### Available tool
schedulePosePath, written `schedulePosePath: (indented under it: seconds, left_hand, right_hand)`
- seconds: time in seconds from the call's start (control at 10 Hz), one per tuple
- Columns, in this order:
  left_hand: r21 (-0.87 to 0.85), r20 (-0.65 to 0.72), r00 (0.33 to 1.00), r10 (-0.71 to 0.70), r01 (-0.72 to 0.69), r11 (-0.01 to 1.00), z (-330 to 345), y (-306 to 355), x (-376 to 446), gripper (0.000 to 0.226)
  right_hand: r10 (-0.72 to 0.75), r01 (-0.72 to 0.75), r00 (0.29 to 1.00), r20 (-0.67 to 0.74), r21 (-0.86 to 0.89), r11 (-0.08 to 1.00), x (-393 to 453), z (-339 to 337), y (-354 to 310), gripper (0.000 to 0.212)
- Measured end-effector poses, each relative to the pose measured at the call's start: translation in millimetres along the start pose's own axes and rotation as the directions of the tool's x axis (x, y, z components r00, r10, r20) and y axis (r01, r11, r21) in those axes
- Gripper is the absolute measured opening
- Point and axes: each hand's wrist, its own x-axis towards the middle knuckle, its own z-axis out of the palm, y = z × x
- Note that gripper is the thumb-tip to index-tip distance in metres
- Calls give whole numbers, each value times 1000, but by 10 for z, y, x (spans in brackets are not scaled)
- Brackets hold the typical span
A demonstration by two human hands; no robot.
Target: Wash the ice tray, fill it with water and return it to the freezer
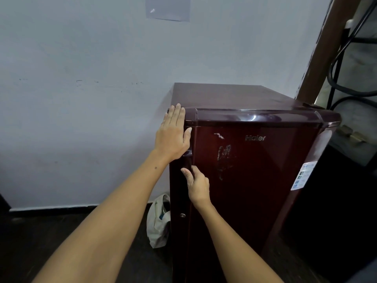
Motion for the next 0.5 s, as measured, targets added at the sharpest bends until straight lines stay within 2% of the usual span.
schedulePosePath:
  seconds: [0.2, 0.3, 0.4, 0.5]
  left_hand:
    - [26, 28, 1000, 12, -13, 1000, 16, -22, 4, 61]
    - [-7, 39, 998, -51, 51, 999, -10, 61, 38, 60]
    - [-140, 19, 983, -181, 182, 973, -25, 304, -31, 55]
    - [-248, -95, 983, -159, 131, 960, 41, 622, -288, 55]
  right_hand:
    - [46, -45, 997, 61, -28, 999, 1, -40, -61, 60]
    - [100, -81, 983, 152, -132, 988, 2, -169, -150, 53]
    - [41, -34, 999, 19, -283, 959, -119, -508, -241, 35]
    - [-71, -4, 969, -237, -301, 954, -256, -862, -244, 29]
